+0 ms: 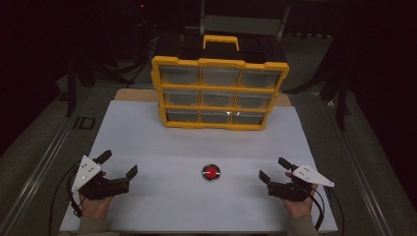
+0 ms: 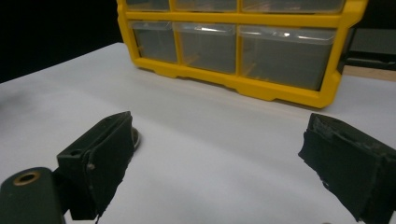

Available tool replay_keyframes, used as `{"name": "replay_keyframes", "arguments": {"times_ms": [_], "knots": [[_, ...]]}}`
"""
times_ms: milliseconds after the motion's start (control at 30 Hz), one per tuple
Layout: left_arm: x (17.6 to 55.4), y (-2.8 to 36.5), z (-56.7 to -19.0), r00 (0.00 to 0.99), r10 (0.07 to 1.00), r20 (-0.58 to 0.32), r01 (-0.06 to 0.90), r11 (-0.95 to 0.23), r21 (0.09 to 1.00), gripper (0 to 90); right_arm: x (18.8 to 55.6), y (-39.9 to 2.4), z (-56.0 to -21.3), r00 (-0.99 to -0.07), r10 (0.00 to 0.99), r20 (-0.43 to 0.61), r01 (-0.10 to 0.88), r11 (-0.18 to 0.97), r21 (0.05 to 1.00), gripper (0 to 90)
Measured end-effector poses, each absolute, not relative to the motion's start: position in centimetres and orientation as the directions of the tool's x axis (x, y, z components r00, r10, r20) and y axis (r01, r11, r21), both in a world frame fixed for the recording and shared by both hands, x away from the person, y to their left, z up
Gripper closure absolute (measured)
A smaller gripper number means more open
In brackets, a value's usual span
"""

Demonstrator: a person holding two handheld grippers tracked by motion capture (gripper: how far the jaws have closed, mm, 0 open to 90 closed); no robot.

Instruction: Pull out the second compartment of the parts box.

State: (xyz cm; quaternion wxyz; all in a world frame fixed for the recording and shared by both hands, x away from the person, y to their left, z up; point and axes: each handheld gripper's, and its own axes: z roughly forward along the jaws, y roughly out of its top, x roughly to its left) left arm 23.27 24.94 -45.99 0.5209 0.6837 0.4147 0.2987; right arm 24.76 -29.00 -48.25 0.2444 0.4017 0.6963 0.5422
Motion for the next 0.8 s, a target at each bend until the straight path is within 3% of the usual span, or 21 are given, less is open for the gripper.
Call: {"name": "replay_keyframes", "arguments": {"times_ms": [533,800], "knots": [[23.6,24.5,-46.7,0.462,0.887,-0.016,0.273,-0.125,0.954,0.0,24.8,-28.0,-47.9,-0.518,0.853,0.054,0.308,0.127,0.943,7.9],[23.5,24.5,-46.7,0.459,0.888,-0.012,0.271,-0.127,0.954,0.0,25.1,-27.0,-46.9,-0.543,0.838,0.043,0.289,0.139,0.947,8.0]]}}
